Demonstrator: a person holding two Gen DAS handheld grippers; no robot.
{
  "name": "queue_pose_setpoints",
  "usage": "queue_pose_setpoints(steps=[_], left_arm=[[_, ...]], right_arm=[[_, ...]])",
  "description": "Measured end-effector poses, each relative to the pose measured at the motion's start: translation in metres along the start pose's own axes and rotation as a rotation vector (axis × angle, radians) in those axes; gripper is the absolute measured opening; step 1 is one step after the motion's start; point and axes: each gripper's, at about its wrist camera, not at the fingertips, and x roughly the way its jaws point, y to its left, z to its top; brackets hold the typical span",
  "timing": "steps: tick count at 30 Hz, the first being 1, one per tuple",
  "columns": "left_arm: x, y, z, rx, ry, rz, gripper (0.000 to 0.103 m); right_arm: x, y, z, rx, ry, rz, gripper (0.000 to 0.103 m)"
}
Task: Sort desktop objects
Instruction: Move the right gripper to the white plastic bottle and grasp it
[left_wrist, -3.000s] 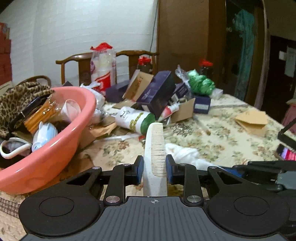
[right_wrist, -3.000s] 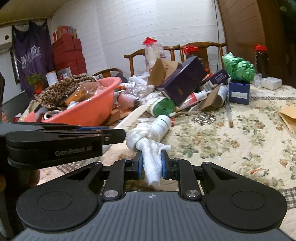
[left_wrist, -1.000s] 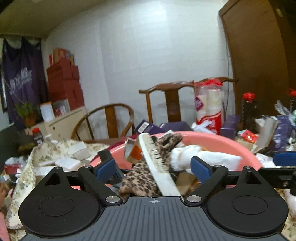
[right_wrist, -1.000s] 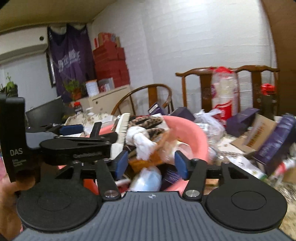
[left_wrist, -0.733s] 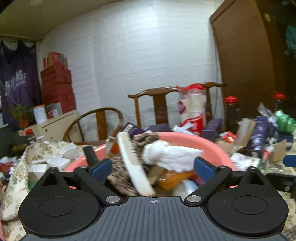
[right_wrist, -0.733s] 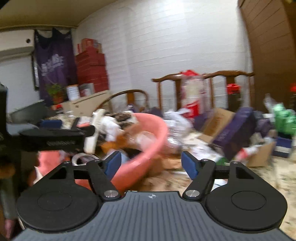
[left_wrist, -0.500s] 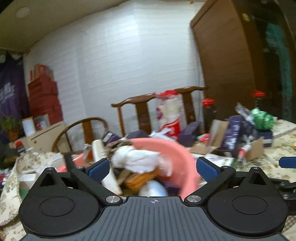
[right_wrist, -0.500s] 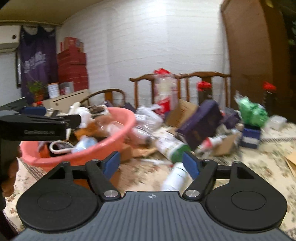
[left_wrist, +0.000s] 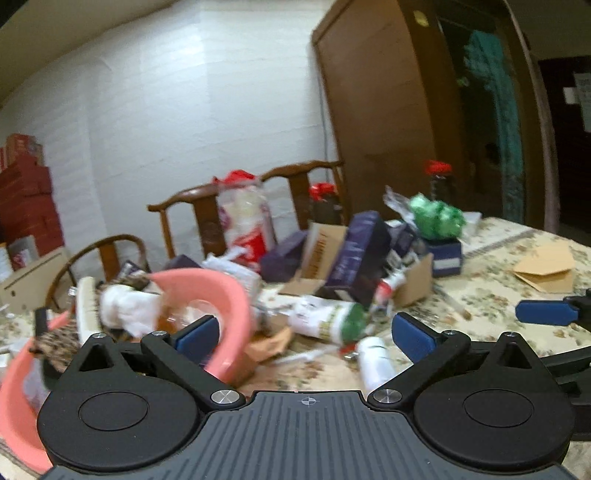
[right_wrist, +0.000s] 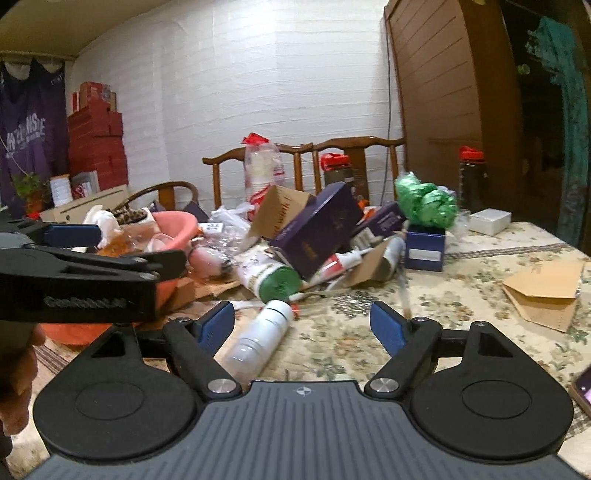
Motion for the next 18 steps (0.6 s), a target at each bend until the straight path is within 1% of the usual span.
queue_pose_setpoints(steps=[4,10,12,14,15,18], left_arm=[[0.009,-0.006,-0.004,-0.006,0.024,-0.017,0.103],[0.027,0.0,-0.013,-0.03,0.078,-0.042,0.103],[0.035,0.008,-0.017,-0.064,0.107,-0.055,0.103],[0.043,0.019,-0.023,-0.118,0.143,-0.08,0.103],[0.043,0.022,-0.025,-0.124,0.146,-0.111,0.103],[0.039,0.022,-0.031,-0.096,0.126,-0.108,0.103]], right_arm=[[0.004,-0.002,-0.004,-0.017,0.014,-0.022,0.084],[0.017,-0.005,-0.01,-0.008,0.061,-0.033,0.084],[0.022,-0.004,-0.012,-0.011,0.08,-0.043,0.084],[0.025,-0.002,-0.013,-0.019,0.093,-0.044,0.084],[0.027,0.0,-0.013,-0.024,0.098,-0.044,0.084],[0.031,0.006,-0.014,-0.042,0.112,-0.044,0.084]])
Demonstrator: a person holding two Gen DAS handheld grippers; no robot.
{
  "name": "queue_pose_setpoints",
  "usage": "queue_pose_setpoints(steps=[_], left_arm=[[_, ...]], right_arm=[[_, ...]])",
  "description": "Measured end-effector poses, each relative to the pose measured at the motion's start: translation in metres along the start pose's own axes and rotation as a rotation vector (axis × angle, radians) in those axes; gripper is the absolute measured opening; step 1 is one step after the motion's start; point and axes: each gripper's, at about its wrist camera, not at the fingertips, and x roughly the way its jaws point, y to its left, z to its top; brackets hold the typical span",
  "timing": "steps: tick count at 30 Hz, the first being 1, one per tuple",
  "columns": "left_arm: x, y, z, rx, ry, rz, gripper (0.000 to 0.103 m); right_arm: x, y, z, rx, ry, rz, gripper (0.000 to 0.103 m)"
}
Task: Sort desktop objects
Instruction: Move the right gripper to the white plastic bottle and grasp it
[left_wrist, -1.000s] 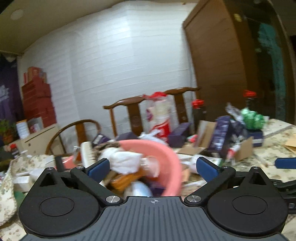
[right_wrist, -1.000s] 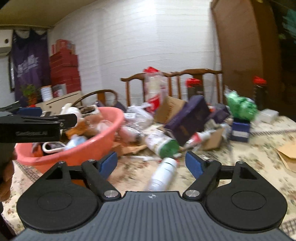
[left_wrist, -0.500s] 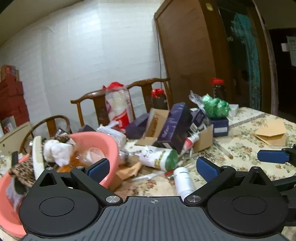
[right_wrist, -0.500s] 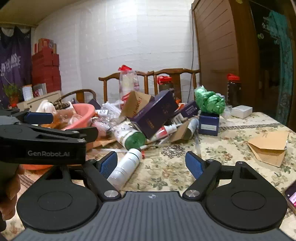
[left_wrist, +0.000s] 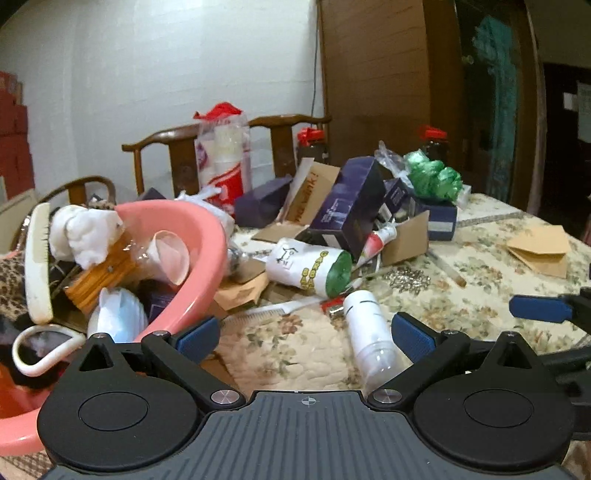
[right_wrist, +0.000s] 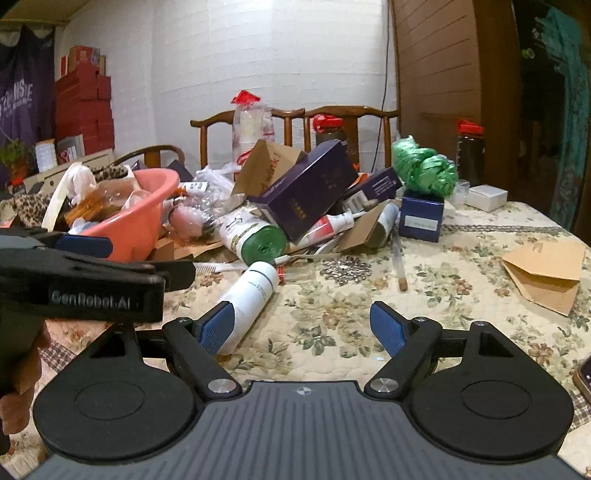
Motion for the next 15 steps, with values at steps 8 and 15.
queue_pose_setpoints(steps=[8,15], left_arm=[[-0.032,0.022,-0.015,-0.006,-0.022,-0.088,0.103],[-0.049,0.03,-0.009,-0.038,-0.038,-0.073,0.092]], right_arm=[[0.025,0.023,-0.002,-0.101,0.082,0.0,0.084],[0.072,0.046,0.019,-0.05,0.173,0.068,0.064]])
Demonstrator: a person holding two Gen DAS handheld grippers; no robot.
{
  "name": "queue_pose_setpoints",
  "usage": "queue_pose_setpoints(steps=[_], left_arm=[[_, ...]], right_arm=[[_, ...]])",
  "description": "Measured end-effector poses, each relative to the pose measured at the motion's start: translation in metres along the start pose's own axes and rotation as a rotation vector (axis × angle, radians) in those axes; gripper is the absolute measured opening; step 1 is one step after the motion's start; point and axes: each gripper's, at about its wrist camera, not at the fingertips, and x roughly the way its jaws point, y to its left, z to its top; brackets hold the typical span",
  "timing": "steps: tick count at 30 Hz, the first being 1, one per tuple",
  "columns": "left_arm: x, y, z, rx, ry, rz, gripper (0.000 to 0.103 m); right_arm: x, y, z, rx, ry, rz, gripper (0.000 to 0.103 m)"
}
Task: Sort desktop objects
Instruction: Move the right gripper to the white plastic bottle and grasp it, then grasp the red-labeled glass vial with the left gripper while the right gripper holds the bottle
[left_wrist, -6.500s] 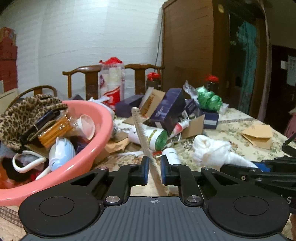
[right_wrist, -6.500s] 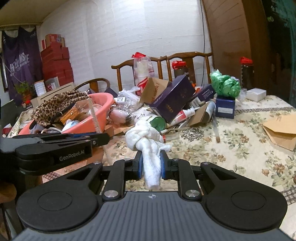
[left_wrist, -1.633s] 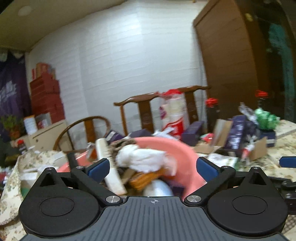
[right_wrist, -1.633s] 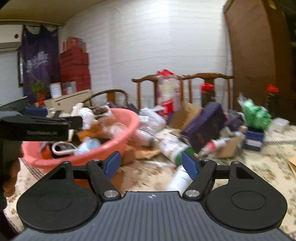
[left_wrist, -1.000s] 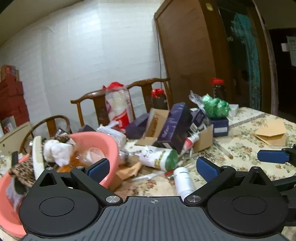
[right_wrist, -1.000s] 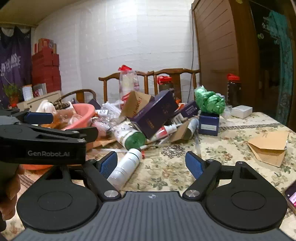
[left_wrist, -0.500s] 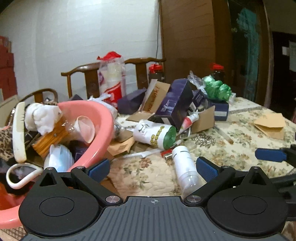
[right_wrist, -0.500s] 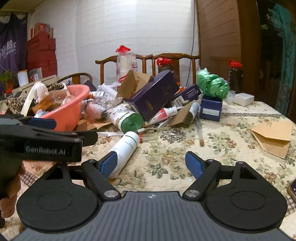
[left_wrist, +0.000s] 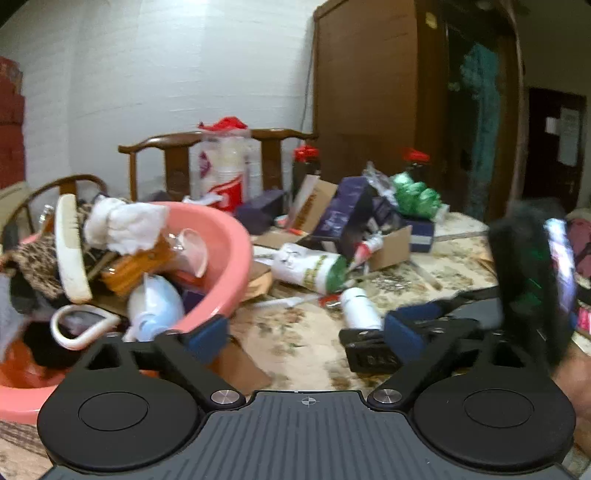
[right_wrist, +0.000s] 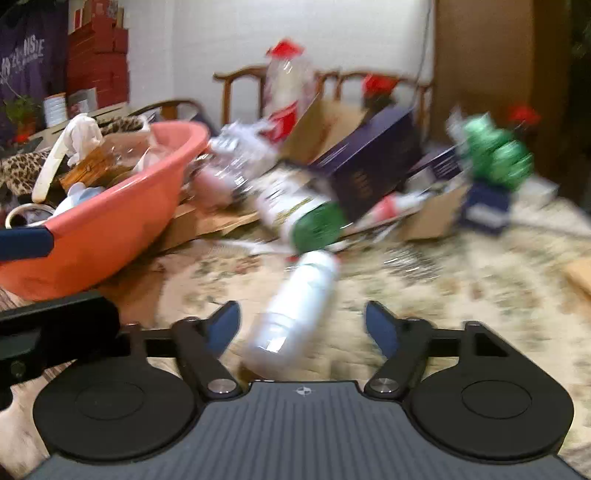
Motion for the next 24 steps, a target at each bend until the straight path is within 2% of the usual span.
queue_pose_setpoints(steps=[1,2,4,7,12,16,19,22,24], left_arm=[[0.001,0.0,0.0,0.005,0.009,0.001,0.091],[0.003,0.001,-0.001,0.001,0.019,-0.013,0.097],[0.005,0.004,-0.002,-0.031,0.028,-0.045,0.103],[0.009,-0.003,-0.002,-0.012,0.024,-0.025,0.103],[0.021,-0.021,-0.001,0.056,0.034,-0.003,0.103],[0.042,-0.039,-0.002,0.116,0.066,0.028,0.103],[0.061,-0.051,0.0,0.136,0.091,0.028,0.103],[0.083,-0.059,0.009,0.114,0.106,0.028,0.103],[0.101,-0.06,0.019,0.082,0.113,0.063,0.103]], right_arm=[[0.012,-0.003,0.004,0.039,0.062,0.032,0.053],[0.02,-0.009,0.006,0.087,0.106,0.04,0.051],[0.022,-0.017,0.006,0.113,0.1,0.059,0.048],[0.013,-0.026,0.0,0.144,0.091,0.068,0.039],[-0.008,-0.027,-0.016,0.0,0.04,-0.108,0.039],[-0.026,-0.057,-0.031,-0.011,0.017,-0.087,0.039],[-0.036,-0.079,-0.037,0.005,0.0,-0.147,0.039],[-0.04,-0.1,-0.042,0.039,-0.02,-0.188,0.039],[-0.039,-0.113,-0.045,0.084,-0.039,-0.152,0.039]])
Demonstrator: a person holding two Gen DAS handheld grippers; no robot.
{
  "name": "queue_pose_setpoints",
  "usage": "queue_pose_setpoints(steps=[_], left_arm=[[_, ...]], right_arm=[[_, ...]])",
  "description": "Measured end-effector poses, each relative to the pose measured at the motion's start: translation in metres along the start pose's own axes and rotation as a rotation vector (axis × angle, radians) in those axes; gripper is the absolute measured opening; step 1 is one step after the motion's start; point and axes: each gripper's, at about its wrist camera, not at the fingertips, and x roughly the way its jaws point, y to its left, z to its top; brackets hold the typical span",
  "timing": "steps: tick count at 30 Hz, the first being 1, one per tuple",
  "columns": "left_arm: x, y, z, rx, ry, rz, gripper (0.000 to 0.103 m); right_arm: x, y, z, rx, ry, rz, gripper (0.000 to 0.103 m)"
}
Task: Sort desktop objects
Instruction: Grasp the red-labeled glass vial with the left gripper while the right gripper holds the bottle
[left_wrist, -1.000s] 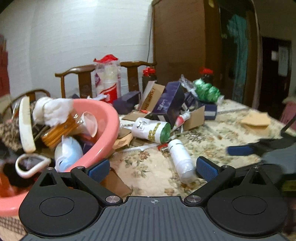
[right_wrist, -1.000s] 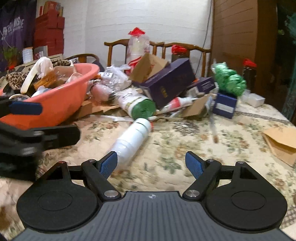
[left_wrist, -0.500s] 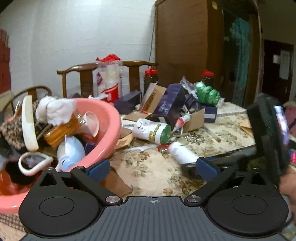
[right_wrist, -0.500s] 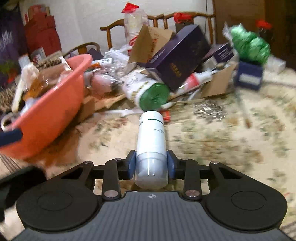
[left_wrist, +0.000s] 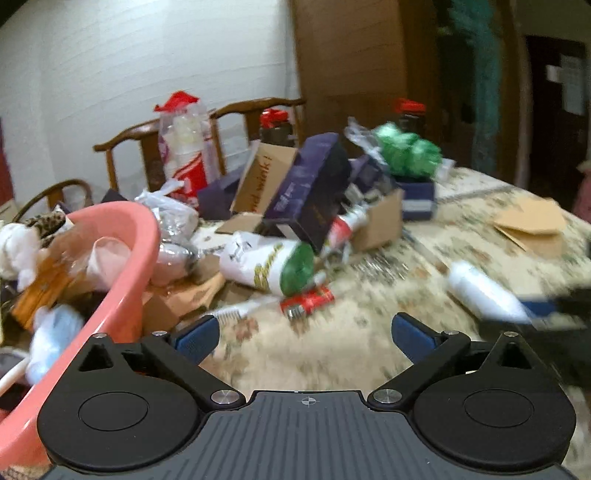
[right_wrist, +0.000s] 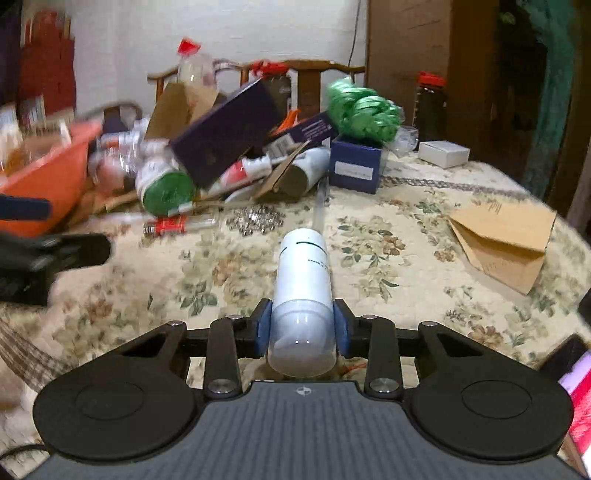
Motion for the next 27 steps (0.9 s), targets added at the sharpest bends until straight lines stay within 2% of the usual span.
queue_pose_setpoints(steps=[2,6,8,12,14,17,18,20,25,27], left_arm=[[0.019,0.001,0.013,-0.049,0.026,0.035,0.102],[0.053,0.002,0.03,-0.107,0.103,0.058,0.102],[0.063,0.0,0.03,-0.111,0.138,0.027,0.101],[0.091,-0.012,0.026,-0.066,0.25,-0.054,0.088],[0.101,-0.017,0.027,-0.05,0.254,-0.04,0.089],[0.113,-0.017,0.031,-0.012,0.246,-0.074,0.092],[0.114,-0.015,0.031,-0.007,0.255,-0.092,0.091],[0.109,-0.009,0.031,-0.004,0.268,-0.127,0.082],[0.07,-0.017,0.013,0.11,0.286,-0.24,0.081],[0.057,-0.023,0.006,0.132,0.28,-0.24,0.081]], right_arm=[[0.0,-0.004,-0.001,0.026,-0.002,0.022,0.039],[0.001,-0.013,-0.001,0.079,0.002,0.067,0.039],[0.0,-0.017,-0.001,0.1,0.002,0.085,0.039],[0.0,-0.014,-0.001,0.089,0.002,0.078,0.04],[-0.001,-0.014,-0.002,0.09,0.002,0.08,0.04],[0.0,-0.016,-0.002,0.098,0.0,0.087,0.04],[-0.001,-0.016,-0.002,0.099,0.0,0.087,0.04],[-0.001,-0.016,-0.002,0.1,0.0,0.088,0.04],[-0.001,-0.016,-0.002,0.095,0.001,0.085,0.041],[-0.001,-0.016,-0.002,0.094,0.001,0.085,0.041]])
